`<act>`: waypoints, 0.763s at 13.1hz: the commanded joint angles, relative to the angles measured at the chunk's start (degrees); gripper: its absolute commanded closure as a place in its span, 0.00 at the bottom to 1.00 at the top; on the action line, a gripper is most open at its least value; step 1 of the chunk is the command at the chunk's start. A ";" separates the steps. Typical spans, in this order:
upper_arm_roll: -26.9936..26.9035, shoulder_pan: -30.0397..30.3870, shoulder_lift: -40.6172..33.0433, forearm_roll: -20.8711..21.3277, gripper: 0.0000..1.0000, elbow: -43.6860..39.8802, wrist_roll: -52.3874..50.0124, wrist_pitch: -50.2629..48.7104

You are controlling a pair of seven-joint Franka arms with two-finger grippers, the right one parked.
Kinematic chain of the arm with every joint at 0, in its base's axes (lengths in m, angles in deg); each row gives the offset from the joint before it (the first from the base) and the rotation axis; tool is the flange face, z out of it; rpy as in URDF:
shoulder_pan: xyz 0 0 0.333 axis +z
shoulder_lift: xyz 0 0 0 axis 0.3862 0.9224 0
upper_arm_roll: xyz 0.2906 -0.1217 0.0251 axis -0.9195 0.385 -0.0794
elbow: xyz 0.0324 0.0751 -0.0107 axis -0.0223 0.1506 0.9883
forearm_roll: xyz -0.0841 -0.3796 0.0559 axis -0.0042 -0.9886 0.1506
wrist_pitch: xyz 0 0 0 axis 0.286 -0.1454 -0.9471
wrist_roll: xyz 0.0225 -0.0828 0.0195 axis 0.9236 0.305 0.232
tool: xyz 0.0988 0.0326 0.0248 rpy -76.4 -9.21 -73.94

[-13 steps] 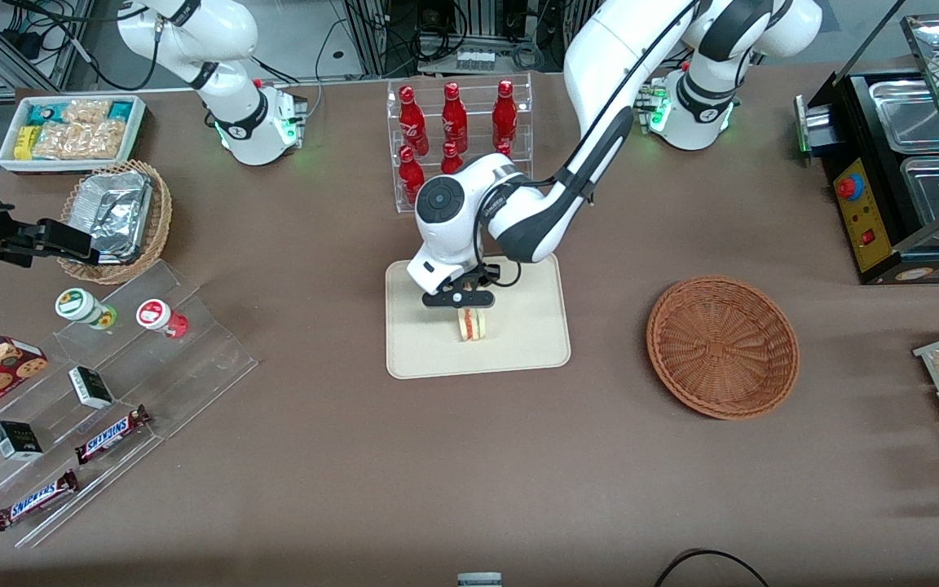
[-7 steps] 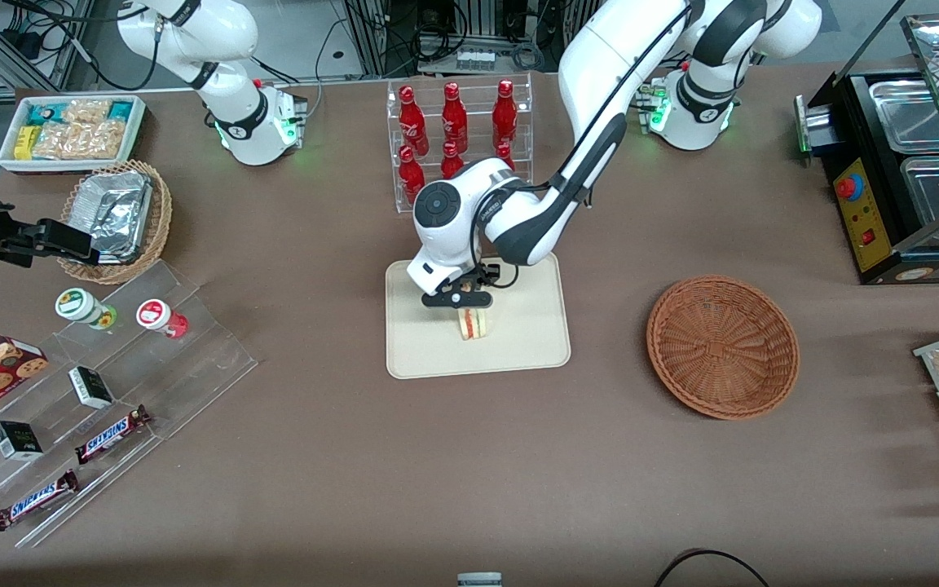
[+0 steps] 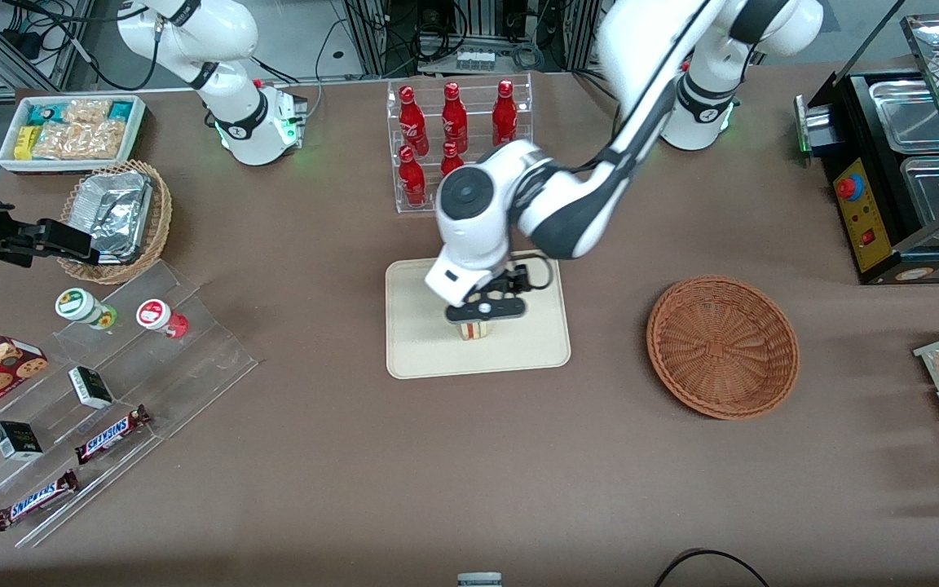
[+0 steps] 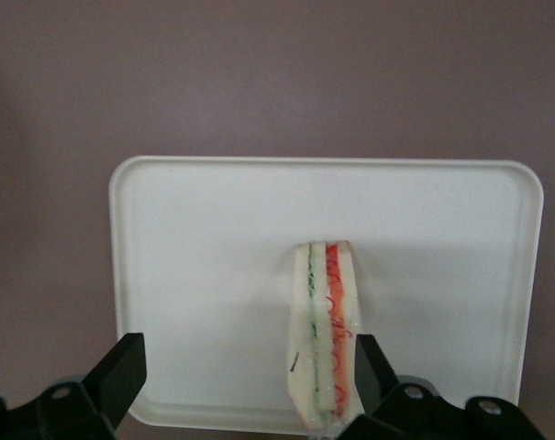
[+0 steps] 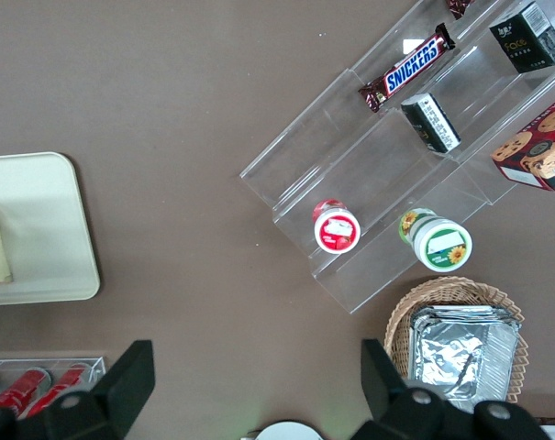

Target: Place sandwich from basket to tray

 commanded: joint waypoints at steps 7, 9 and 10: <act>0.29 18.91 -20.65 -4.53 0.00 6.01 19.96 -18.25; 0.29 23.04 -27.85 -4.79 0.00 11.98 26.28 -19.14; 0.20 24.80 -30.49 -5.14 0.00 14.00 29.71 -19.23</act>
